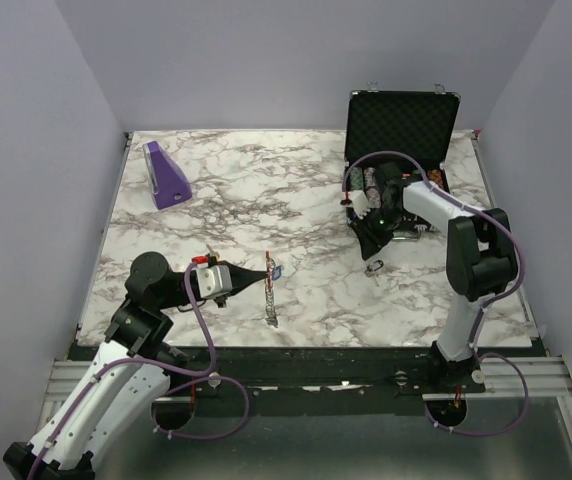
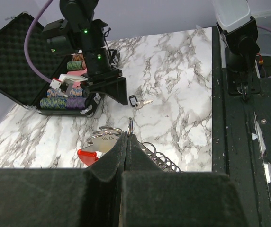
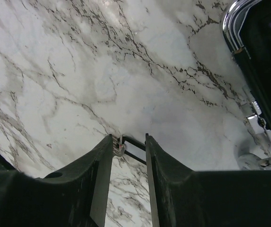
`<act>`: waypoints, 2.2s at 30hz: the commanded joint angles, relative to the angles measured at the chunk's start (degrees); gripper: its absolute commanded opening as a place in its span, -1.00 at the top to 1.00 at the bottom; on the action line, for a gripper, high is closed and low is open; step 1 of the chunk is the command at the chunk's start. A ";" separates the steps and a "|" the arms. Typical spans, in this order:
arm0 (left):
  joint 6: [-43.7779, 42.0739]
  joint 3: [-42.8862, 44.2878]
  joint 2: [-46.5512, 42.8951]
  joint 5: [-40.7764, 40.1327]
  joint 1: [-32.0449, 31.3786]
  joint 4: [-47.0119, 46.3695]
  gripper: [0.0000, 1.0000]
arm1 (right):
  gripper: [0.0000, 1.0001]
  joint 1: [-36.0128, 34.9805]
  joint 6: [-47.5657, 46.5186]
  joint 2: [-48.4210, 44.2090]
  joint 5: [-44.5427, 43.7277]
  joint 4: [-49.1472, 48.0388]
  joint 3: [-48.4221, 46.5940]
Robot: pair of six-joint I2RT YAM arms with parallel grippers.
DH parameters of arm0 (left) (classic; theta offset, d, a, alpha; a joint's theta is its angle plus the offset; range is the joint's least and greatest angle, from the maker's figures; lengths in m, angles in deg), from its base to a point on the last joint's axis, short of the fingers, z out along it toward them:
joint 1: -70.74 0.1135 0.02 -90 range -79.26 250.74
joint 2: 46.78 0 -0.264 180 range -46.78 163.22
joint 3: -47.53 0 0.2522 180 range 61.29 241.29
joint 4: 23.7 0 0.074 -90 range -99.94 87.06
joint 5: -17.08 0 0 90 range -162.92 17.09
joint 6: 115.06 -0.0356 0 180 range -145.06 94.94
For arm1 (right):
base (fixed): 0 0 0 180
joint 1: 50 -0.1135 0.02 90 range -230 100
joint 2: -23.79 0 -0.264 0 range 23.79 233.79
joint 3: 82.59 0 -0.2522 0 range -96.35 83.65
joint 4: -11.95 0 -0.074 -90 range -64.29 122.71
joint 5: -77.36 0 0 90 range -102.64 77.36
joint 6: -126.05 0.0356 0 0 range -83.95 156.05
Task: Put the keys on the keyring
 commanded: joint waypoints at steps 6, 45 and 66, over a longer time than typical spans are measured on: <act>-1.37 -0.06 -0.47 -0.30 -0.10 -0.66 1.00 | 0.14 -0.27 -4.67 5.57 -1.35 15.50 -9.53; -1.99 0.11 -0.56 -0.39 -0.18 -0.04 1.00 | 0.16 -5.63 -4.84 18.14 -11.46 25.78 -21.48; -2.08 0.02 -0.47 -0.30 -0.10 0.04 1.00 | 0.22 -6.33 -4.93 19.11 -11.90 26.92 -24.21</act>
